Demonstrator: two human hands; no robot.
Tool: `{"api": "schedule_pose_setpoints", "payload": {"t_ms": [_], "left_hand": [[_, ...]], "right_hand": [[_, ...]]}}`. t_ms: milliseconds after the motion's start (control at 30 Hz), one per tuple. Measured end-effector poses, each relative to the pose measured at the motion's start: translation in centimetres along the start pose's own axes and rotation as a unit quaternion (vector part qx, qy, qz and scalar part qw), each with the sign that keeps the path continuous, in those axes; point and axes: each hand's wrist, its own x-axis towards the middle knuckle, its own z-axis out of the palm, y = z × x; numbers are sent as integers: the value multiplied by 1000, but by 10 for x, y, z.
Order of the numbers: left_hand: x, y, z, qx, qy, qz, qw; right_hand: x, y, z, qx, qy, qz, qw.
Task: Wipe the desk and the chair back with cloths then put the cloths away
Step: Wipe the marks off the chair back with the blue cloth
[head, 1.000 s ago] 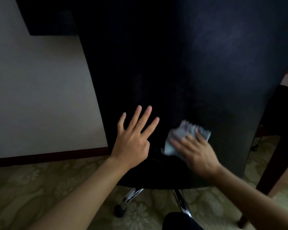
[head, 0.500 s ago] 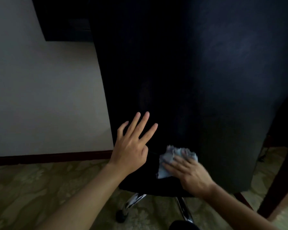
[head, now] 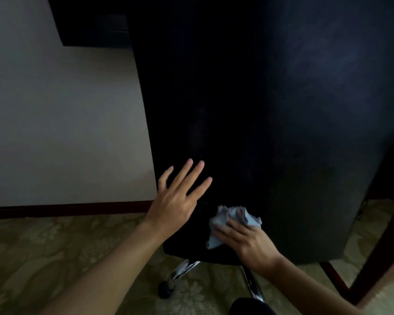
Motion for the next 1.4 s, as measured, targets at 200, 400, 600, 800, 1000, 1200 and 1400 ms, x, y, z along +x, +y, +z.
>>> {"api": "schedule_pose_setpoints", "payload": {"t_ms": [200,400,600,800,1000,1200,1400], "left_hand": [[-9,-19,8,25,13,39,999],[-10,-21,12,16,29,38,999],[-14,-25,14,17,14,46,999],[-15,-22,16,19,13,39,999],[-15,-24,13,22,-16,45,999],[-14,-31,9,-26,-65,57,996],[-21,-22,2,-152,64,-183,969]], "right_hand": [[38,43,-55,10,133,53,990],[59,27,-51,52,187,106,975],[-14,-25,32,-16,-53,-55,997],[39,7,-23,24,118,44,992],[34,-10,6,45,113,17,992],[-13,-29,46,-10,7,-50,999],[85,20,-47,17,185,50,981]]}}
